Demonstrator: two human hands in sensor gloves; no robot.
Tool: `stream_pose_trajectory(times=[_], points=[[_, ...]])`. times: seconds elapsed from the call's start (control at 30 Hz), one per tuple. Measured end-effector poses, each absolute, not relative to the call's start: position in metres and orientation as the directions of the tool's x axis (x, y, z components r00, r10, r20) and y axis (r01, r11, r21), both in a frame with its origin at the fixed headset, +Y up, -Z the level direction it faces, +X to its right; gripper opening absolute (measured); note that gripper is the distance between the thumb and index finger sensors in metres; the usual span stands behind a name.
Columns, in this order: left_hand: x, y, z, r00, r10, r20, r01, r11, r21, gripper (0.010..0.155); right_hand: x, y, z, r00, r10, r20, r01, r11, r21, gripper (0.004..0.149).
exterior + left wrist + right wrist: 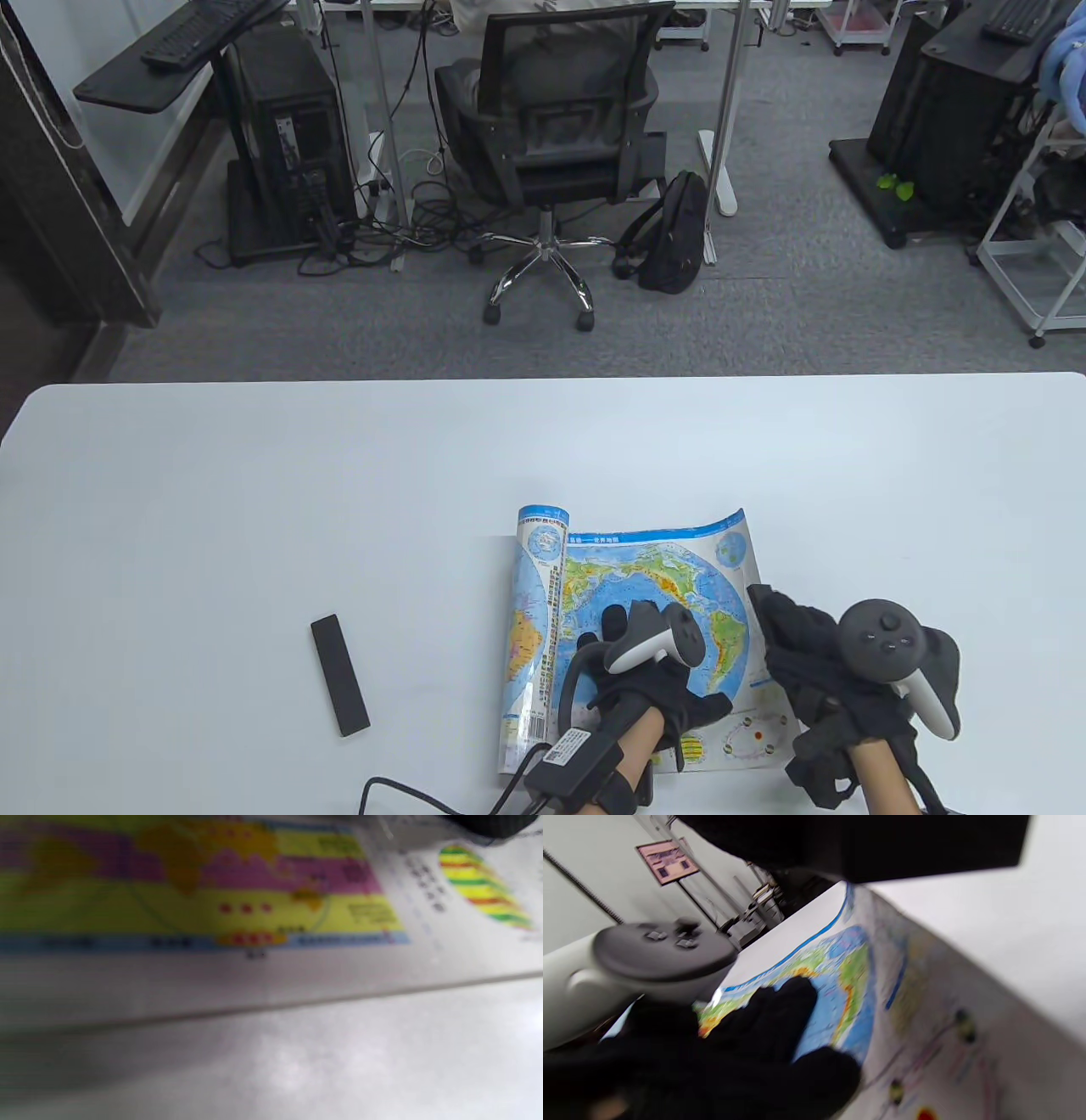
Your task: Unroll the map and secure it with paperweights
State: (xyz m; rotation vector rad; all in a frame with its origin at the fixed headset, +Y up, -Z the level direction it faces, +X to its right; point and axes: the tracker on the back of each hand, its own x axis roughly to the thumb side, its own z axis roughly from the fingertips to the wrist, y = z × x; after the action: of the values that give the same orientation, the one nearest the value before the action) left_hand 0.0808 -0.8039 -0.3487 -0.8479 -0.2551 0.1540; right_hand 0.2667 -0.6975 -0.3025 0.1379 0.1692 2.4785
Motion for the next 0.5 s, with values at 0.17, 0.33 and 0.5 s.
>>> stream_pose_trajectory(times=[0.17, 0.33, 0.5], points=[[0.081, -0.804, -0.349, 0.959, 0.235, 0.162, -0.033, 0.654, -0.756, 0.091, 0.242, -0.715, -0.307, -0.885, 0.464, 0.039, -0.442, -0.864, 0.24, 0.056], [0.081, -0.804, -0.348, 0.958, 0.236, 0.162, -0.034, 0.656, -0.754, 0.091, 0.239, -0.736, -0.316, -0.956, 0.291, -0.035, -0.29, -0.921, 0.26, 0.055], [0.082, -0.804, -0.348, 0.959, 0.234, 0.161, -0.031, 0.651, -0.758, 0.091, 0.242, -0.742, -0.321, -0.958, 0.282, -0.059, -0.287, -0.924, 0.254, 0.054]])
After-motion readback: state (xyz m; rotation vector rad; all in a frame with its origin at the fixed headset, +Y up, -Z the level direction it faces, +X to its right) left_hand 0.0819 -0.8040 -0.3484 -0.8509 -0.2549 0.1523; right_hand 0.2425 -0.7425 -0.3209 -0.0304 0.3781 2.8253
